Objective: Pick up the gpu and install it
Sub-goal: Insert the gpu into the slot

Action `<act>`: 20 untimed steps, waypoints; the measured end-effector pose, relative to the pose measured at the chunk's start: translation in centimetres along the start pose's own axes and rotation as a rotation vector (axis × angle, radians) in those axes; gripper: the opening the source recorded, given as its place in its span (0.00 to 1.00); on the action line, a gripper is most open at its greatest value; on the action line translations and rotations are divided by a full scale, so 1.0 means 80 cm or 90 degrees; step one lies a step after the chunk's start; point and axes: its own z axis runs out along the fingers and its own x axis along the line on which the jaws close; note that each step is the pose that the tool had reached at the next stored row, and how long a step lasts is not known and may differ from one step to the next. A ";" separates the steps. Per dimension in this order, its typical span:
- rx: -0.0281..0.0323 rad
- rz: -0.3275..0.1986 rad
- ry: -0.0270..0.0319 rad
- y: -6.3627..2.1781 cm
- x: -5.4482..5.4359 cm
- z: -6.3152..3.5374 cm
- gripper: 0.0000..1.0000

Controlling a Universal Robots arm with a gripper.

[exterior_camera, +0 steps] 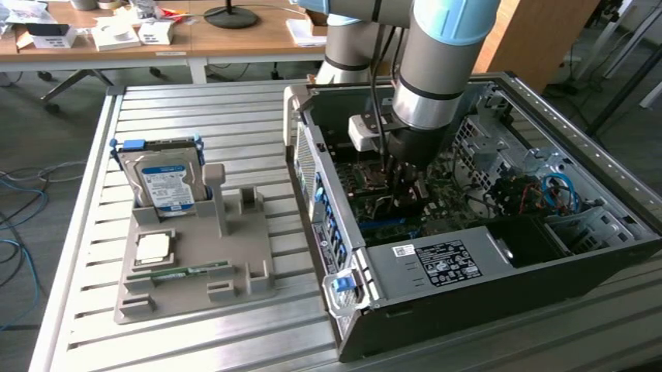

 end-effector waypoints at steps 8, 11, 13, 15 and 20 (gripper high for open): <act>-0.0001 -0.009 -0.0003 0.000 0.000 0.000 0.26; -0.0001 -0.009 -0.0003 0.000 0.000 0.000 0.26; -0.0001 -0.009 -0.0004 0.000 0.000 0.000 0.26; -0.0001 -0.010 -0.0005 0.000 0.000 0.000 0.26; -0.0001 -0.012 -0.0005 0.000 0.000 0.000 0.26</act>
